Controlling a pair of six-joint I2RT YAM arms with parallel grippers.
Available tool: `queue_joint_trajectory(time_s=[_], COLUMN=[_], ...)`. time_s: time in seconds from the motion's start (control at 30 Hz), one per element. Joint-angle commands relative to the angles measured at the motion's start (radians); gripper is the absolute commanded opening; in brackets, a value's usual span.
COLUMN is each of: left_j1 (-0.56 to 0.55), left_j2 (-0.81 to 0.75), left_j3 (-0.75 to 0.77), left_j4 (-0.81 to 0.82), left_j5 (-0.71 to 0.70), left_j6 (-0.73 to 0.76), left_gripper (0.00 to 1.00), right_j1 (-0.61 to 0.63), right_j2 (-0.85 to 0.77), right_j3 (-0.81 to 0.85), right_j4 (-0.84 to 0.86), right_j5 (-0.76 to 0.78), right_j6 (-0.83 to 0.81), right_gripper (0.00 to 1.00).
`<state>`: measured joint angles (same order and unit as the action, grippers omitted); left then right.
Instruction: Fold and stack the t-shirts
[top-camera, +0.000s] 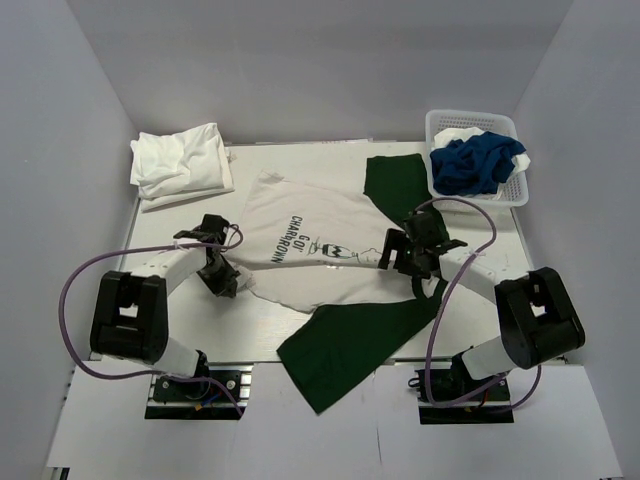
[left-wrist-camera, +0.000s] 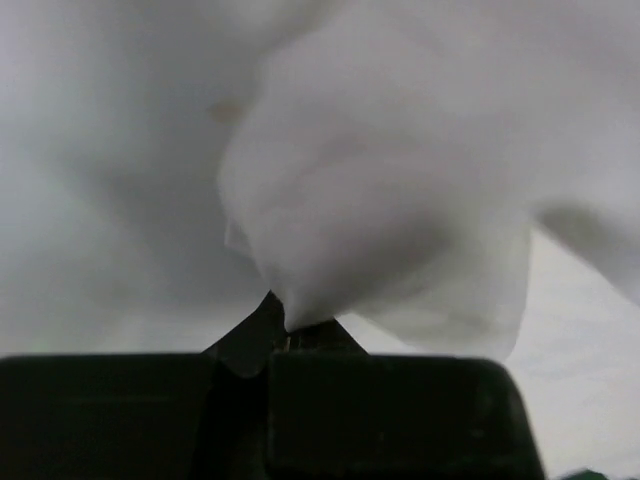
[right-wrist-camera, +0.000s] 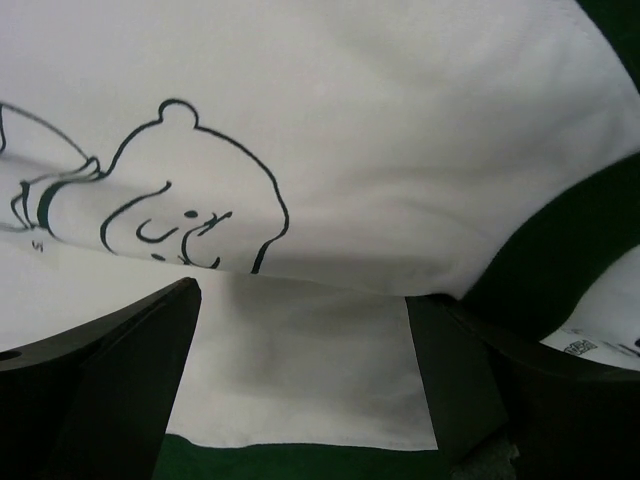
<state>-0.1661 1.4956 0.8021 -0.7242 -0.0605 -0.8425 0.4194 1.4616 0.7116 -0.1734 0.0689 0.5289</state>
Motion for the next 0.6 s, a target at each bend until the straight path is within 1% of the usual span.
queue_joint_trajectory(time_s=[0.0, 0.07, 0.1, 0.27, 0.3, 0.33, 0.37, 0.4, 0.43, 0.5, 0.53, 0.57], left_j1=[-0.003, -0.003, -0.003, -0.003, -0.003, -0.003, -0.003, -0.003, -0.003, -0.003, -0.003, -0.003], left_j2=[-0.092, -0.136, -0.15, -0.216, -0.242, -0.257, -0.271, -0.285, -0.303, -0.304, -0.304, -0.292], left_j3=[0.0, 0.012, 0.022, 0.031, 0.031, 0.031, 0.019, 0.019, 0.019, 0.032, 0.055, 0.071], left_j4=[-0.257, -0.352, -0.377, -0.495, -0.538, -0.552, -0.552, -0.552, -0.552, -0.519, -0.499, -0.477], left_j5=[-0.119, -0.14, -0.14, -0.13, -0.13, -0.13, -0.13, -0.119, -0.119, -0.119, -0.119, -0.119], left_j6=[-0.105, -0.118, -0.147, -0.159, -0.159, -0.173, -0.182, -0.182, -0.182, -0.173, -0.164, -0.152], left_gripper=[0.0, 0.0, 0.0, 0.0, 0.03, 0.12, 0.28, 0.69, 0.84, 0.97, 1.0, 1.0], right_j1=[-0.065, -0.108, -0.134, -0.22, -0.225, -0.229, -0.234, -0.237, -0.232, -0.229, -0.229, -0.229], right_j2=[0.057, 0.06, 0.059, 0.042, 0.03, 0.023, 0.007, -0.006, -0.032, -0.069, -0.102, -0.118], right_j3=[-0.044, -0.044, -0.046, -0.054, -0.055, -0.058, -0.06, -0.057, -0.051, -0.041, -0.046, -0.052], right_j4=[-0.135, -0.141, -0.143, -0.135, -0.135, -0.133, -0.126, -0.127, -0.141, -0.15, -0.144, -0.135], right_j5=[0.091, 0.098, 0.092, 0.065, 0.066, 0.049, 0.046, 0.046, 0.064, 0.068, 0.078, 0.083], right_j6=[0.0, -0.012, -0.01, -0.015, -0.014, -0.012, -0.029, -0.039, -0.049, -0.084, -0.089, -0.105], right_gripper=[0.9, 0.9, 0.9, 0.9, 0.9, 0.9, 0.9, 0.9, 0.9, 0.9, 0.9, 0.9])
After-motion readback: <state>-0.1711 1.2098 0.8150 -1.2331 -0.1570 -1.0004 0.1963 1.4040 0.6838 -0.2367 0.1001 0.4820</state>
